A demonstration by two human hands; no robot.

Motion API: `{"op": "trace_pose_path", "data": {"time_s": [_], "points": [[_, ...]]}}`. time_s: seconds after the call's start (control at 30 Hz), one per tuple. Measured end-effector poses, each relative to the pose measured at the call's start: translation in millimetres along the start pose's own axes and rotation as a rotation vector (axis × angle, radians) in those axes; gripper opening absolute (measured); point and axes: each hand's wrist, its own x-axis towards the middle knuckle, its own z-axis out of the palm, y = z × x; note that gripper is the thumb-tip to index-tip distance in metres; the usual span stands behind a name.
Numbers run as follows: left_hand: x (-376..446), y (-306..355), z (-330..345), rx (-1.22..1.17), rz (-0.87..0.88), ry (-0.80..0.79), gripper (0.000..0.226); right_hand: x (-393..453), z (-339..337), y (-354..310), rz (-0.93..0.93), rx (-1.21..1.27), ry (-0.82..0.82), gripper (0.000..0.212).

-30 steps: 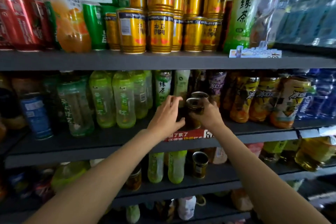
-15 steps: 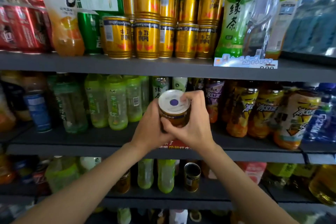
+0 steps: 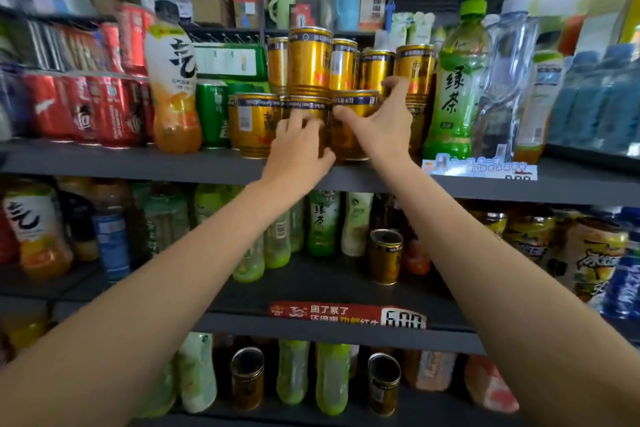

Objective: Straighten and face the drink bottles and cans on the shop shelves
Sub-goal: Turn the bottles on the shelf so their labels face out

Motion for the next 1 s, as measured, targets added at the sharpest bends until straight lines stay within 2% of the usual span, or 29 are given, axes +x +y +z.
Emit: {"op": "trace_pose_path", "data": {"time_s": [0.17, 0.3, 0.37, 0.43, 0.47, 0.5, 0.57, 0.63, 0.67, 0.73, 0.8, 0.87, 1.0], "points": [[-5, -4, 11, 0.061, 0.047, -0.049, 0.044, -3, 9, 14, 0.027, -0.076, -0.039, 0.067], [-12, -2, 22, 0.003, 0.049, 0.048, 0.04, 1, 5, 10, 0.043, -0.299, -0.133, 0.067], [-20, 2, 25, -0.088, 0.088, 0.163, 0.036, -8, -3, 12, -0.088, -0.398, -0.076, 0.058], [-36, 8, 29, -0.172, 0.228, 0.273, 0.03, -32, -20, 16, -0.385, -0.327, 0.084, 0.033], [-47, 10, 34, -0.188, 0.332, 0.292, 0.028, -49, -31, 22, -0.524, -0.263, 0.105, 0.021], [-59, 12, 42, -0.188, 0.443, 0.281, 0.025, -68, -41, 31, -0.622, -0.233, 0.061, 0.015], [-82, 7, 64, -0.158, 0.578, 0.157, 0.021, -106, -57, 64, -0.672, -0.315, -0.094, 0.011], [-97, -3, 90, -0.086, 0.528, -0.045, 0.024, -125, -62, 103, -0.538, -0.499, -0.217, 0.015], [-101, -7, 100, -0.058, 0.458, -0.153, 0.027, -127, -60, 120, -0.393, -0.604, -0.272, 0.02], [-103, -12, 111, -0.043, 0.32, -0.303, 0.032, -121, -47, 147, -0.062, -0.745, -0.427, 0.045], [-101, -15, 113, -0.039, 0.244, -0.373, 0.035, -112, -28, 158, 0.242, -0.725, -0.528, 0.062], [-101, -18, 111, -0.031, 0.213, -0.39, 0.036, -108, -9, 168, 0.407, -0.662, -0.546, 0.066], [-103, -25, 106, -0.007, 0.211, -0.39, 0.035, -109, 11, 175, 0.447, -0.568, -0.353, 0.063]]}}
